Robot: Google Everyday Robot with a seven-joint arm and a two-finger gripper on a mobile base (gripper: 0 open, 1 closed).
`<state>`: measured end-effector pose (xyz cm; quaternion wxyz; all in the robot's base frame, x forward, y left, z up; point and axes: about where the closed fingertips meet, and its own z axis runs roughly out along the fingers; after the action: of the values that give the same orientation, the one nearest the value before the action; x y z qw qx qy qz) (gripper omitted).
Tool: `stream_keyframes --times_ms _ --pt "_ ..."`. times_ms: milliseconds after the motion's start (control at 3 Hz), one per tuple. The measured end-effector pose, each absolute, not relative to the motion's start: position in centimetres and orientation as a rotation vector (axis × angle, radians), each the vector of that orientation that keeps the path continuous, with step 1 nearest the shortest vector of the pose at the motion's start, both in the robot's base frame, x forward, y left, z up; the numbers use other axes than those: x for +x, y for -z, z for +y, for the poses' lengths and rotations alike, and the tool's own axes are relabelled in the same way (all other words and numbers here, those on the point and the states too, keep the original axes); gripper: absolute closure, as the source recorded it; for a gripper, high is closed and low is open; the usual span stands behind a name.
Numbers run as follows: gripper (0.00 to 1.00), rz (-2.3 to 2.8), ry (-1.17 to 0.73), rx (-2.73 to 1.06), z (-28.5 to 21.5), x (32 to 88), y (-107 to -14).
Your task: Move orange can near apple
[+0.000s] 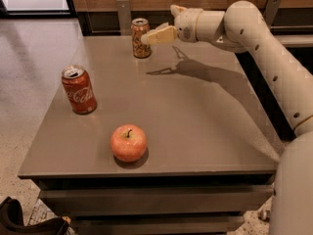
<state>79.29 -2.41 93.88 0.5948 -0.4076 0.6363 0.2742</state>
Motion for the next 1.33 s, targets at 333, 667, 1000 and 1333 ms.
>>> stream_keyframes --times_ms 333,667,1000,1333 --pt "0.0 1.515 -0.661 -0.951 -1.0 80.7 -91.7" --pt "0.0 1.523 -0.703 -0.94 0.2 81.6 -89.9" --pt "0.0 1.511 -0.761 -0.929 2.0 82.3 -88.6" --pt "0.0 1.481 -0.803 -0.922 3.2 82.9 -88.2"
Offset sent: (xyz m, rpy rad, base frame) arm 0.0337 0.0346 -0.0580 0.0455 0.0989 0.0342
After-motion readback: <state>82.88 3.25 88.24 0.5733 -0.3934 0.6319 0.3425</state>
